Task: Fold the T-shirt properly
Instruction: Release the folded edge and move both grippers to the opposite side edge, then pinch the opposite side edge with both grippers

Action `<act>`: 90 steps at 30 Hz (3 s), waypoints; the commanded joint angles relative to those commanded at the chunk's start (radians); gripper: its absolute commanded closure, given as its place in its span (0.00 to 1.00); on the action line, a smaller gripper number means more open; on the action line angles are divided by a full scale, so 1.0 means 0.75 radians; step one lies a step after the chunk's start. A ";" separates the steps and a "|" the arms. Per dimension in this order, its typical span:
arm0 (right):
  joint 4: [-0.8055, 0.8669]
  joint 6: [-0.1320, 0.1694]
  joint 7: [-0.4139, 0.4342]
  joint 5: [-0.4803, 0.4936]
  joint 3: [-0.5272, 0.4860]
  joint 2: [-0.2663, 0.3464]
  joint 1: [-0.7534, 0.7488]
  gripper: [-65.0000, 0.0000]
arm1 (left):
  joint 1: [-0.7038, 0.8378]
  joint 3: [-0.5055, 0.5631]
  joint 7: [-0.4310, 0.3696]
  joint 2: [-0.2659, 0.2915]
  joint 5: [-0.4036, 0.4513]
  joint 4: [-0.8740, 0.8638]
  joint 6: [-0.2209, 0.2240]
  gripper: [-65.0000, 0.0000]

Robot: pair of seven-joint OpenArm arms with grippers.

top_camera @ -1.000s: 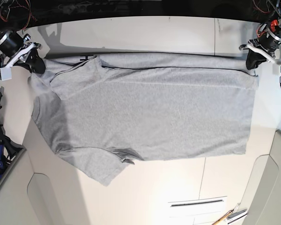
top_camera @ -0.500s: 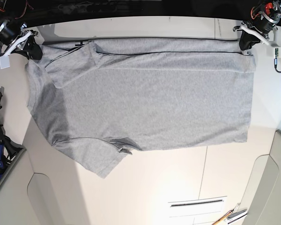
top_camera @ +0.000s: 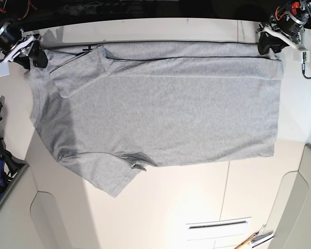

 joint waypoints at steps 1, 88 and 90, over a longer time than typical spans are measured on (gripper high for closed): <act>0.000 -0.004 -0.001 0.000 0.014 0.000 -0.001 0.58 | 0.001 0.000 0.038 0.001 -0.038 0.000 0.000 0.48; -1.388 0.000 0.594 -0.672 -0.286 -0.077 1.285 0.58 | -1.348 0.346 -0.155 -0.284 0.343 -1.233 0.173 0.46; -1.388 0.000 0.594 -0.672 -0.286 -0.077 1.284 0.58 | -1.348 0.346 -0.155 -0.281 0.343 -1.233 0.173 0.55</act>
